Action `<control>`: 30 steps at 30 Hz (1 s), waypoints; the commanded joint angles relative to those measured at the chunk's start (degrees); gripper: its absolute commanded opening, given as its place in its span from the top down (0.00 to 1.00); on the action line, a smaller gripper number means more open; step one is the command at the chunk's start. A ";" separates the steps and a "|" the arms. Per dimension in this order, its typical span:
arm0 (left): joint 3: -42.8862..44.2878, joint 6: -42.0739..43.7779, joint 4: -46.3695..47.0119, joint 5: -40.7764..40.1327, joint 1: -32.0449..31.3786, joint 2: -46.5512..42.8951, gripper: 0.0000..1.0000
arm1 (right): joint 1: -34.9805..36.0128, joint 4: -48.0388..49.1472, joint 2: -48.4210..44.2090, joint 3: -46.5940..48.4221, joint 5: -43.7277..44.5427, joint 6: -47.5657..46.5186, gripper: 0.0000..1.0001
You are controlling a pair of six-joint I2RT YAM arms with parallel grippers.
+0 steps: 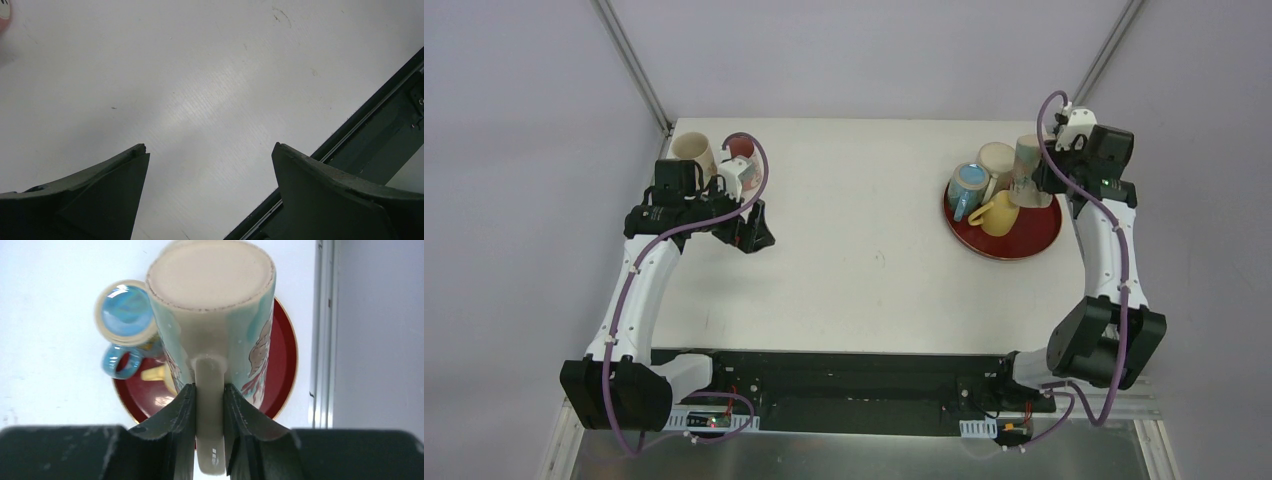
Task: Turn the mug right side up
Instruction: Pick up the cup from the tray, then place the cup at the center of the board.
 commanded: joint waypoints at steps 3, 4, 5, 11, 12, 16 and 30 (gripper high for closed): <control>-0.79 -1.10 2.60 2.98 0.58 -1.48 0.01 | 4.93 5.20 -6.30 6.44 -2.34 4.10 1.00; -1.00 -1.28 2.75 3.16 0.58 -1.69 0.01 | 5.61 5.06 -6.44 6.69 -1.80 4.13 1.00; -1.21 -1.42 2.92 3.38 0.58 -1.82 0.01 | 6.24 5.00 -6.54 6.90 -1.55 4.14 1.00; -2.39 -2.09 4.15 4.26 0.62 -2.95 0.01 | 10.81 3.19 -6.41 7.76 -0.57 4.90 1.00; -2.46 -2.16 4.28 4.36 0.58 -2.99 0.01 | 11.86 3.03 -6.34 7.70 -0.26 5.13 1.00; -2.60 -2.60 4.70 4.61 0.58 -3.21 0.01 | 17.20 2.32 -6.41 7.39 1.43 5.28 1.00; -3.64 -2.74 5.19 3.87 0.58 -4.27 0.01 | 38.56 9.33 -3.74 1.68 7.38 7.46 1.00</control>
